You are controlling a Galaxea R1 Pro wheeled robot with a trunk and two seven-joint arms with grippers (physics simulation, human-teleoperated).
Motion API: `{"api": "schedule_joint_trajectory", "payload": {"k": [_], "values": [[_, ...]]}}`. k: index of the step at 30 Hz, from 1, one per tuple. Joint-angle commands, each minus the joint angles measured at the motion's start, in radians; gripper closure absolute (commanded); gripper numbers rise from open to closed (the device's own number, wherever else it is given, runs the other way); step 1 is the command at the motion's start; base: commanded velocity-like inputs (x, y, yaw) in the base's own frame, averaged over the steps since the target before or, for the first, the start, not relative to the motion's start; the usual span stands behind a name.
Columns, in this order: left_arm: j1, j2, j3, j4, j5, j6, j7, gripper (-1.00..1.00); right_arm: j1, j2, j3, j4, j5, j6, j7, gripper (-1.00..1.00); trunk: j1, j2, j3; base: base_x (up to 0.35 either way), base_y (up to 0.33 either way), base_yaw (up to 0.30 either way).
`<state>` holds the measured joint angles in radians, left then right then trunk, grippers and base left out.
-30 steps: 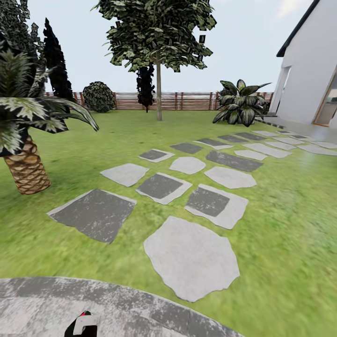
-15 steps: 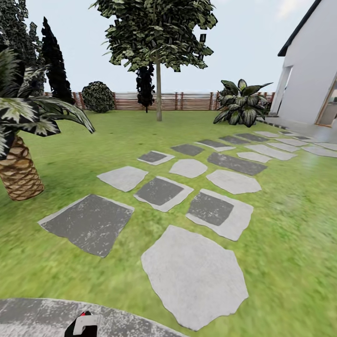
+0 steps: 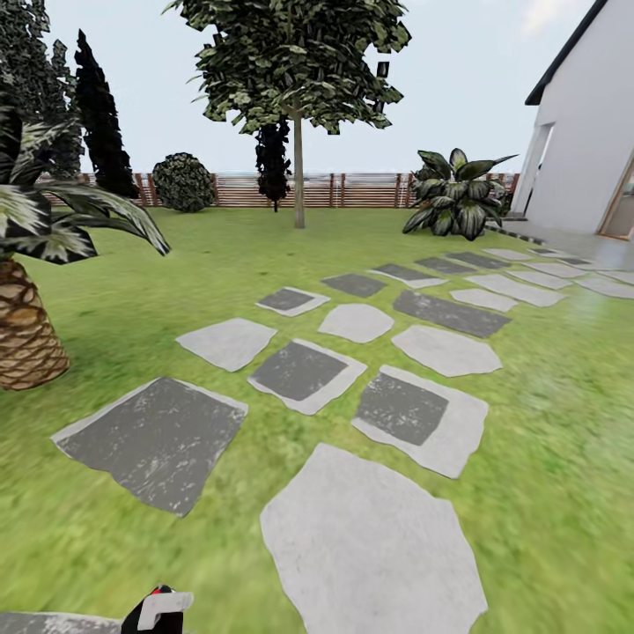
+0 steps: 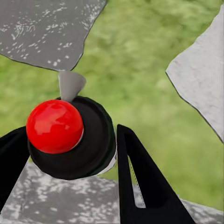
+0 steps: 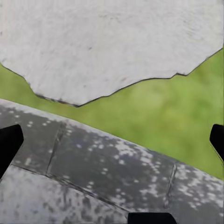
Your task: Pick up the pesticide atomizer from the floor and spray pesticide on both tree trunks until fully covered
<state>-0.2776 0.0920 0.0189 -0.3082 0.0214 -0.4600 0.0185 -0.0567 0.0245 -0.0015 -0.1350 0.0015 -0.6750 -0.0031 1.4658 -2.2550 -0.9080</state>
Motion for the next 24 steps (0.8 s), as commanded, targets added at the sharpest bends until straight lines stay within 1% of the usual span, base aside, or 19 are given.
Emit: {"api": "schedule_joint_trajectory", "payload": {"k": [1, 24], "values": [[0.0, 0.0, 0.0, 0.0, 0.0, 0.0, 0.0, 1.0, 0.0, 0.0, 0.0, 0.0, 0.0, 0.0, 0.0, -1.0, 0.0, 0.0, 0.0, 0.34, 0.0, 0.0], [0.0, 0.0, 0.0, 0.001, 0.0, 0.001, 0.0, 1.0, 0.0, 0.0, 0.0, 0.0, 0.0, 0.0, 0.0, -1.0, 0.0, 0.0, 0.0, 0.34, 0.0, 0.0]]}}
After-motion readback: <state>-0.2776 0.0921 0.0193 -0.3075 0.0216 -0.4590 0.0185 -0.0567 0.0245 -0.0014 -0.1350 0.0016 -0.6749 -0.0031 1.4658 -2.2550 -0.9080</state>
